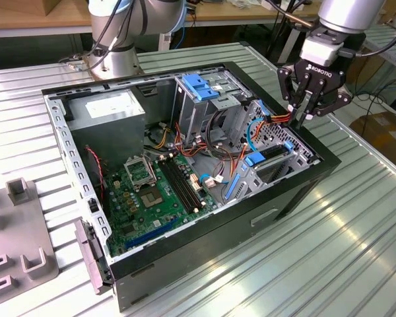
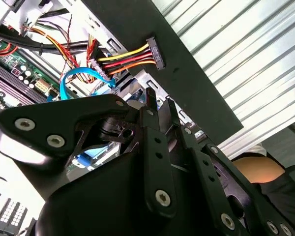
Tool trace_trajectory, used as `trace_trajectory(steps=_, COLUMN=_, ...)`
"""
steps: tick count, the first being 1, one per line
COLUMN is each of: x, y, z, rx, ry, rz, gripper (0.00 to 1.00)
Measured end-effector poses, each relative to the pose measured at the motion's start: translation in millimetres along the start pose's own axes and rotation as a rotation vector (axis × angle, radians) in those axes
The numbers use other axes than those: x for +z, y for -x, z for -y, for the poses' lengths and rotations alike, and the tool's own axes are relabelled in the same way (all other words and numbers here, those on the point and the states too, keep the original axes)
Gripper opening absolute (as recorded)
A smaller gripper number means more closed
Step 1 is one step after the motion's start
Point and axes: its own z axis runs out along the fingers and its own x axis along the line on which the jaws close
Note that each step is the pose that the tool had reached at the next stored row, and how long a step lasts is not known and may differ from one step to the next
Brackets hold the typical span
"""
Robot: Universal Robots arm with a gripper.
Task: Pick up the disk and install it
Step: 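Insert the first disk wire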
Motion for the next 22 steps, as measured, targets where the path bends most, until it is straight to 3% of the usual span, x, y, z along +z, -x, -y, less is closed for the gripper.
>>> trace_trajectory(steps=2, x=0.0, y=0.6, z=2.6, rx=-0.014, ry=-0.0012, rz=-0.0029, gripper=0.33)
trace_trajectory(steps=4, x=0.1, y=0.7, z=3.4, rx=-0.036, ry=-0.0039, rz=-0.0034, gripper=0.33)
trace_trajectory(steps=6, x=0.3, y=0.8, z=3.8, rx=-0.091, ry=-0.0107, rz=-0.0034, gripper=0.33)
trace_trajectory(steps=13, x=0.7, y=0.5, z=4.9, rx=-0.222, ry=-0.0270, rz=-0.0044, gripper=0.33)
trace_trajectory(steps=22, x=0.8, y=0.5, z=5.5, rx=-0.238, ry=-0.0290, rz=-0.0044, gripper=0.33)
